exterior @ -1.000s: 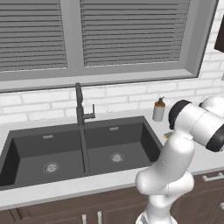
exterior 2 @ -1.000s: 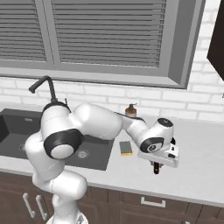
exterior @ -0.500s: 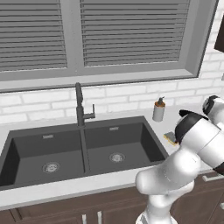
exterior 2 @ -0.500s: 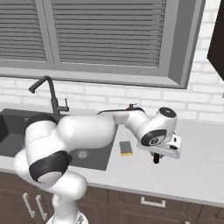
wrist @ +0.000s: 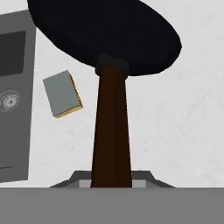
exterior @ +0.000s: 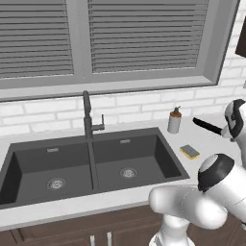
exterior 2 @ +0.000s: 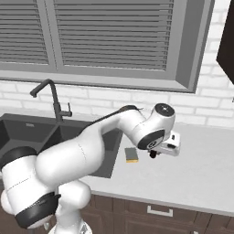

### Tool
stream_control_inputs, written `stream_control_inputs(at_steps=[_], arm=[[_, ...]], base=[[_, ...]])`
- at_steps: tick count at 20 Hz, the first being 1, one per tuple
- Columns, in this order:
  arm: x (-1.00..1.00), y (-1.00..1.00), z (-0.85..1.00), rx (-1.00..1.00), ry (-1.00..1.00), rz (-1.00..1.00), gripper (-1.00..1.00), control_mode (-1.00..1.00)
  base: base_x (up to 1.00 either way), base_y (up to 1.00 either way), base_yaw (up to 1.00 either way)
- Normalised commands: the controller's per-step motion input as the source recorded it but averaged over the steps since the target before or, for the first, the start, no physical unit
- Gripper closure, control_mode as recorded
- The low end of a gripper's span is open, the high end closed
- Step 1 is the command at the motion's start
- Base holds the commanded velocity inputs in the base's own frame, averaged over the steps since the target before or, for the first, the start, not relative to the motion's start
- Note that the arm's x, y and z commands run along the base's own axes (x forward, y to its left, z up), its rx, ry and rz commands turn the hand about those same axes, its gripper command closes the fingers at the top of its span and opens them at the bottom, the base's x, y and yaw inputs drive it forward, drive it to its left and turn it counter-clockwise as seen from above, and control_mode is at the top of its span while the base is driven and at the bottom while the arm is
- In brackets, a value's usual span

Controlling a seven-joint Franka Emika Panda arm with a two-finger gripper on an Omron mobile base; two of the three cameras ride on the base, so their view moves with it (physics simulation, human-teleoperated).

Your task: Pick the pan and sponge and place them into the sink. Then turn on the water.

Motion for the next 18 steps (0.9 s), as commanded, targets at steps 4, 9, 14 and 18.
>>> stream_control_inputs(at_steps=[4,9,14,18], arm=[[-0.04,0.83,0.34,-0.04,-0.04,0.07,1.00,-1.00],[-0.07,0.84,0.28,-0.07,-0.10,0.10,1.00,-1.00],[-0.04,0.80,0.18,-0.05,-0.07,0.17,1.00,-1.00],[-0.07,0.80,0.02,-0.07,-0.04,0.23,1.00,-1.00]], base=[[0.00,0.00,0.00],[0.00,0.00,0.00],[0.00,0.00,0.00],[0.00,0.00,0.00]])
